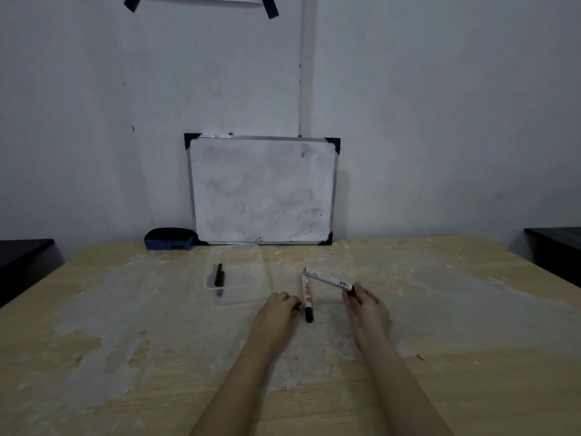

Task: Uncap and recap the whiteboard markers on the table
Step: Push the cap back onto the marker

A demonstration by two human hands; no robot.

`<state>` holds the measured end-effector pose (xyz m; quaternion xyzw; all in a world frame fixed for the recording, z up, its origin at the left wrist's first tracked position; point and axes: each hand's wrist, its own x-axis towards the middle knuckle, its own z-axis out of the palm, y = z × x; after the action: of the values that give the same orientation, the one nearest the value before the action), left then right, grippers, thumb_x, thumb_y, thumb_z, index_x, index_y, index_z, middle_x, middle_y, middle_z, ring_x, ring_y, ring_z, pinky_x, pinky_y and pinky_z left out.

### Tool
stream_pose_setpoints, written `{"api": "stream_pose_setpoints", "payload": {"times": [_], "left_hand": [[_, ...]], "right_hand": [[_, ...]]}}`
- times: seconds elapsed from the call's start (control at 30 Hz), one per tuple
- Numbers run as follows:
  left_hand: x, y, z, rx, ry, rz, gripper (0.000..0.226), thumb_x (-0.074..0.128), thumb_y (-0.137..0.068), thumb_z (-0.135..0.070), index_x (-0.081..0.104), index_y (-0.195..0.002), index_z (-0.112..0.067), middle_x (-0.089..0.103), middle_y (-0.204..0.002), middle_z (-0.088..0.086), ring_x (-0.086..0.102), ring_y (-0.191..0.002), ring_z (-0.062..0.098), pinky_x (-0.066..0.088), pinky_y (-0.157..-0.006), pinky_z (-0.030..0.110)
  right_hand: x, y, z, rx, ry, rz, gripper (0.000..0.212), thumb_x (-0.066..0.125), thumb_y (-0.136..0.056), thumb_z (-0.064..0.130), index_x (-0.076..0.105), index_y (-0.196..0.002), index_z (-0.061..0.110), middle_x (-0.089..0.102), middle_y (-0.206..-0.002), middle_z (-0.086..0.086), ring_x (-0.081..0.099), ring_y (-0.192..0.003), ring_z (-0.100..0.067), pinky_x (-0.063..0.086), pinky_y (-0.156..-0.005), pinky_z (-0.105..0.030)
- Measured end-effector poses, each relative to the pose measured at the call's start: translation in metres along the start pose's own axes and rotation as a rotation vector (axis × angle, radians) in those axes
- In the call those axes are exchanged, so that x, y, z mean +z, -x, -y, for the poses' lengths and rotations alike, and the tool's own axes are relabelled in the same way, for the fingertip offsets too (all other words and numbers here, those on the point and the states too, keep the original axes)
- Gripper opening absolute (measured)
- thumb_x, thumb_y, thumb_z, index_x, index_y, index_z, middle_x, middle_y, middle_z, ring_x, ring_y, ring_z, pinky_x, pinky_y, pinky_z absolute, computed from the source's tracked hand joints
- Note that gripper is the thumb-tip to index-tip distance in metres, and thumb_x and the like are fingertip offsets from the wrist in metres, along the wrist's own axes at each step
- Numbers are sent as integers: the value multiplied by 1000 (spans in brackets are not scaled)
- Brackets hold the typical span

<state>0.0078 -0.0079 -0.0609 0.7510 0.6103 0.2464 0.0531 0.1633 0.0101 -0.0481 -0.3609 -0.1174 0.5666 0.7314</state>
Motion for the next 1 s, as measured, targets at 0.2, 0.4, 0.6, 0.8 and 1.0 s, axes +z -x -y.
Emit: {"api": "stream_pose_setpoints", "payload": {"times": [0.2,0.4,0.6,0.8,1.0], "left_hand": [[-6,3,-5,-241,715,-178,20,55,-88,-6,66,-103,-11,68,-98,5,62,-96,19,51,-83,29],[-7,0,1,-258,905,-281,14,58,-85,-1,64,-87,-14,67,-90,5,62,-91,18,48,-79,20],[-6,-2,3,-276,943,-266,16,59,-85,-1,70,-88,-12,69,-84,4,63,-83,15,51,-75,18],[-6,-2,4,-281,977,-226,16,59,-84,1,69,-97,-1,67,-81,2,61,-77,7,49,-61,2],[-6,-2,5,-354,1022,-158,18,57,-85,3,66,-99,10,65,-68,4,60,-55,4,48,-52,5]], "right_hand": [[1,3,-3,-115,205,-63,21,53,-87,-4,46,-107,1,52,-117,-32,58,-75,-26,48,-85,-39],[-4,-1,-1,-198,192,-62,23,54,-87,-2,49,-110,1,54,-109,-27,58,-73,-20,58,-56,-20],[1,2,-4,-252,250,9,18,51,-88,-6,46,-103,3,52,-102,-22,57,-74,-20,55,-48,-13],[0,1,-5,-249,240,-5,19,51,-88,-4,46,-106,1,52,-105,-22,56,-88,-30,55,-48,-13],[0,4,-9,-273,263,98,16,49,-90,-2,39,-96,10,49,-106,-21,56,-76,-17,55,-50,-13]]}}
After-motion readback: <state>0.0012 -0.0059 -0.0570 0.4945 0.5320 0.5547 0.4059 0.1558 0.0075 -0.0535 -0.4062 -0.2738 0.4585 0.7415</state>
